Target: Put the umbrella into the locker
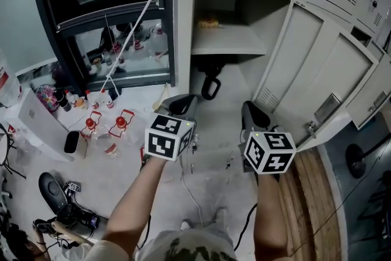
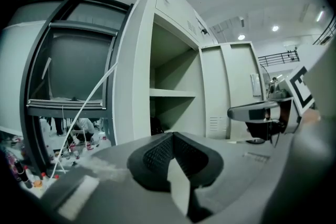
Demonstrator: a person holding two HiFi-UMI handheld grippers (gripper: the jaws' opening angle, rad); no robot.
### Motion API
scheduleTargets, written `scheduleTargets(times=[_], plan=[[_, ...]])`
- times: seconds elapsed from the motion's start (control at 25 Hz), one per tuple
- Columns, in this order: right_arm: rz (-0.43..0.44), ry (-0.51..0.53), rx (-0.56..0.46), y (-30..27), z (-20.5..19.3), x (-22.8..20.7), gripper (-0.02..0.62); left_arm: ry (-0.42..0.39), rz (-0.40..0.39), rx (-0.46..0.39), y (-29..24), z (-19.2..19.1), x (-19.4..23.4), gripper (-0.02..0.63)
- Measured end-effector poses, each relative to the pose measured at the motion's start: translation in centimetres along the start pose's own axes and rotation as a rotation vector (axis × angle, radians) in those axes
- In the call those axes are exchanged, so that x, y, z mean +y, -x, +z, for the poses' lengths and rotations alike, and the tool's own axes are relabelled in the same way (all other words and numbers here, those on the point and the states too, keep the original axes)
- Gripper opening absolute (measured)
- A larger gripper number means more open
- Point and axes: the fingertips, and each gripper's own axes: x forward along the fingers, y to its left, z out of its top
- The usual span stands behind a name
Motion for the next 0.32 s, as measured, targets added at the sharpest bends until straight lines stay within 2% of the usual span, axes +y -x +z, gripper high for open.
scheduleTargets(times=[0.32], plan=[[0.005, 0.011, 0.008, -0.29, 0.32, 0.28, -0.002, 0.006, 0.002, 0.012, -0.16, -0.15, 0.24, 0.006]])
